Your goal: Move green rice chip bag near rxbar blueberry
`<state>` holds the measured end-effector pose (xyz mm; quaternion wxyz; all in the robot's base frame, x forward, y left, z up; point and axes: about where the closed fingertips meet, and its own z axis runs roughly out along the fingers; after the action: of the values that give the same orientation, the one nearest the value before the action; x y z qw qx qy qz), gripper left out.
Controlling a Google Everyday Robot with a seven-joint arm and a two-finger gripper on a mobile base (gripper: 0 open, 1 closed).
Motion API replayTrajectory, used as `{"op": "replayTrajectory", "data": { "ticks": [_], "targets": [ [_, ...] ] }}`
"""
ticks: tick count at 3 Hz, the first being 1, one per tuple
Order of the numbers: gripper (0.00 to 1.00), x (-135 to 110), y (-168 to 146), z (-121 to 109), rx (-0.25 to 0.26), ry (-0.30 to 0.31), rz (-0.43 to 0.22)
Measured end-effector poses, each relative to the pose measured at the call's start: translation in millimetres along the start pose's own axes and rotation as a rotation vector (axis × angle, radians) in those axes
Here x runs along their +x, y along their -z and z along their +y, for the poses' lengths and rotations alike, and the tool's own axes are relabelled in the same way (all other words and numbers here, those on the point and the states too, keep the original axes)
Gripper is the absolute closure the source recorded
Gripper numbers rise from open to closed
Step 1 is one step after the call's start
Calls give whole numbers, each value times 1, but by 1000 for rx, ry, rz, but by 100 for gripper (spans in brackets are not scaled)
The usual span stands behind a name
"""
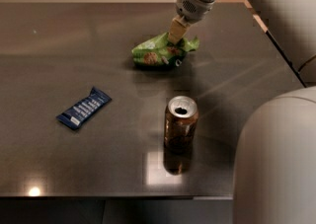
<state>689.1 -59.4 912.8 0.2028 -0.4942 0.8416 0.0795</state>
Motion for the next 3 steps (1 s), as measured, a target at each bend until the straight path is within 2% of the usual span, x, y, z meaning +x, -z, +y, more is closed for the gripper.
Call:
{"op": "replayTrajectory", "data": {
  "ticks": [3],
  "targets": [
    [100, -43, 13, 86, -106, 196, -33]
  ]
}}
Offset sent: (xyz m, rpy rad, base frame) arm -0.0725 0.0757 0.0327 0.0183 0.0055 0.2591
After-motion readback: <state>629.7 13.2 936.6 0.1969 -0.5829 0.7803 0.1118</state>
